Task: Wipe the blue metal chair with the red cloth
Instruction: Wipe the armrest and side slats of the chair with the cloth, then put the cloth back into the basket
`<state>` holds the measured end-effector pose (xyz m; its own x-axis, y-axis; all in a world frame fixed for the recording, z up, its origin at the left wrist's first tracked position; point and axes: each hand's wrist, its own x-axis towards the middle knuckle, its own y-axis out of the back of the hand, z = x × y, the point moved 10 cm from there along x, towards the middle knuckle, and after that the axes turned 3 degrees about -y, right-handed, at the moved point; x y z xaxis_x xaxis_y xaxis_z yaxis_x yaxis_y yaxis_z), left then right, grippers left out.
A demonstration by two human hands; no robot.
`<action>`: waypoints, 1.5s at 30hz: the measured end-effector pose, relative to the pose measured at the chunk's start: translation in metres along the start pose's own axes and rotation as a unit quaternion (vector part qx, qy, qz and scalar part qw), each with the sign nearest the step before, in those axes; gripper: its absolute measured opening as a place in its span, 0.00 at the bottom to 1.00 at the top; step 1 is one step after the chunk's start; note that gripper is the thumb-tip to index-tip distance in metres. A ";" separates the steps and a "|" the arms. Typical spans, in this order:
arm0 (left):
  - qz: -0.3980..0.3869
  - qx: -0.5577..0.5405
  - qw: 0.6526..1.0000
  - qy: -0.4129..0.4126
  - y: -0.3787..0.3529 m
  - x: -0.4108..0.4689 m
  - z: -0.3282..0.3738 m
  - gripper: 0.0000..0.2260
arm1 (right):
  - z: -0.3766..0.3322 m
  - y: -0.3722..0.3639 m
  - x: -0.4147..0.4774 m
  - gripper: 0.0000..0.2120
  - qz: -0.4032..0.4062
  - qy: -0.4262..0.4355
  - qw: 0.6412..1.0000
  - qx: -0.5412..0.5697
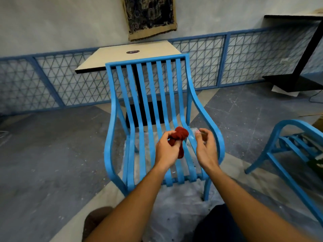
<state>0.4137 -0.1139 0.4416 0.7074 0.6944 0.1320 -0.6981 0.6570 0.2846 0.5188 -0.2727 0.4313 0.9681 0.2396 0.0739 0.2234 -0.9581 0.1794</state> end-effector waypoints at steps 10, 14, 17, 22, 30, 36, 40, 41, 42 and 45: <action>0.128 -0.034 0.990 -0.038 0.176 -0.030 0.014 0.11 | -0.073 -0.154 -0.103 0.16 -0.283 -0.024 0.956 0.078; 0.183 -0.054 0.981 -0.024 0.256 -0.057 -0.006 0.12 | -0.083 -0.212 -0.153 0.22 -0.348 -0.040 0.935 0.063; 0.205 -0.065 0.977 -0.009 0.298 -0.074 -0.025 0.13 | -0.080 -0.245 -0.181 0.23 -0.377 -0.059 0.922 0.056; 0.249 -0.063 0.966 0.031 0.364 -0.115 -0.078 0.11 | -0.067 -0.305 -0.246 0.23 -0.441 -0.110 0.889 0.048; 0.285 -0.099 0.941 0.153 0.400 -0.184 -0.192 0.10 | 0.017 -0.382 -0.332 0.25 -0.519 -0.224 0.824 -0.032; 0.287 -0.136 0.913 0.254 0.387 -0.207 -0.283 0.10 | 0.094 -0.411 -0.344 0.23 -0.599 -0.226 0.737 -0.217; 0.283 -0.166 0.886 0.329 0.369 -0.216 -0.338 0.11 | 0.130 -0.403 -0.327 0.27 -0.652 -0.241 0.648 -0.312; 0.280 -0.168 0.879 0.348 0.363 -0.219 -0.353 0.11 | 0.142 -0.401 -0.322 0.28 -0.656 -0.248 0.633 -0.327; 0.279 -0.168 0.872 0.365 0.358 -0.221 -0.366 0.11 | 0.151 -0.401 -0.317 0.28 -0.659 -0.251 0.623 -0.338; 0.278 -0.181 0.854 0.401 0.341 -0.223 -0.395 0.10 | 0.173 -0.403 -0.307 0.29 -0.664 -0.271 0.612 -0.335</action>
<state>-0.0261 0.0708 0.1340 0.0540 0.8109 -0.5826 -0.9925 0.1077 0.0579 0.1513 0.0131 0.1661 -0.0795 0.4761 -0.8758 0.9323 0.3465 0.1038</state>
